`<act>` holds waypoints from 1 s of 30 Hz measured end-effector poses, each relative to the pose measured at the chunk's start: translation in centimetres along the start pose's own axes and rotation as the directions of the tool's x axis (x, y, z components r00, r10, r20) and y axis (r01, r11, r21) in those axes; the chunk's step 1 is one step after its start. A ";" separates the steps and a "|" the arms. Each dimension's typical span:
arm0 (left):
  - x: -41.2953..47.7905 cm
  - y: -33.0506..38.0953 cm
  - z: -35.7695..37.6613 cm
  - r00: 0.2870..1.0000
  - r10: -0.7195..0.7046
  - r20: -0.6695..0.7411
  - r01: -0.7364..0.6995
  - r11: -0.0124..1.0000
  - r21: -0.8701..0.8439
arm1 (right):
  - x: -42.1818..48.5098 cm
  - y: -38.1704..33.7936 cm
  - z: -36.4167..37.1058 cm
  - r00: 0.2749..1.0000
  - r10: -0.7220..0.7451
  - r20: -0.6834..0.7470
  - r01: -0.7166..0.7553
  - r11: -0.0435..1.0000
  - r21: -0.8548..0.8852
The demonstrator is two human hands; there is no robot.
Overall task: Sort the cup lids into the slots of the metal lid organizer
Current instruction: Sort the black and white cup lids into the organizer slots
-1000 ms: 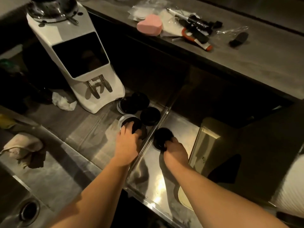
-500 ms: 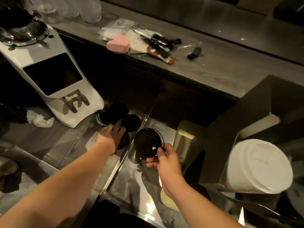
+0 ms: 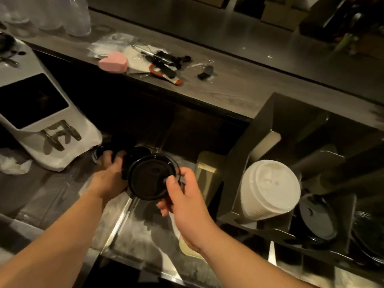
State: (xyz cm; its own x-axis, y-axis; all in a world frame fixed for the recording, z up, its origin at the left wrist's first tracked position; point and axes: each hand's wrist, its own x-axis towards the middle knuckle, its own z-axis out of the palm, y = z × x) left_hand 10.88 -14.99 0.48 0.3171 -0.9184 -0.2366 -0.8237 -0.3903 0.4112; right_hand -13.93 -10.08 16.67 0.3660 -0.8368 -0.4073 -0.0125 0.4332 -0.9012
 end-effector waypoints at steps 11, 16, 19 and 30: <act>-14.1 19.8 -11.2 0.807 0.306 -0.506 -0.571 0.625 -0.533 | -11.5 -8.6 -6.7 0.892 -0.449 -0.059 0.447 0.894 -0.039; -18.9 28.3 -13.4 0.713 0.565 -0.415 -0.685 0.687 -0.242 | -15.7 -10.4 -14.3 0.764 -0.497 -0.412 0.495 0.860 -0.119; -20.3 31.5 -13.3 0.646 0.661 -0.382 -0.751 0.639 -0.165 | -17.1 -10.4 -19.1 0.646 -0.470 -0.601 0.445 0.872 -0.203; -21.2 34.4 -11.0 0.690 0.604 -0.399 -0.716 0.651 -0.252 | -14.3 -11.5 -22.4 0.913 -0.324 -0.248 0.076 0.733 -0.676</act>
State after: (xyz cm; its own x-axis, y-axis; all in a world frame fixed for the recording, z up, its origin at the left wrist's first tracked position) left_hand -18.95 -9.67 29.35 -0.0914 -0.8953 0.4361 -0.6451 0.3868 0.6589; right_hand -39.84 -10.60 29.54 0.1069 -0.9874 -0.1168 -0.6099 0.0276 -0.7920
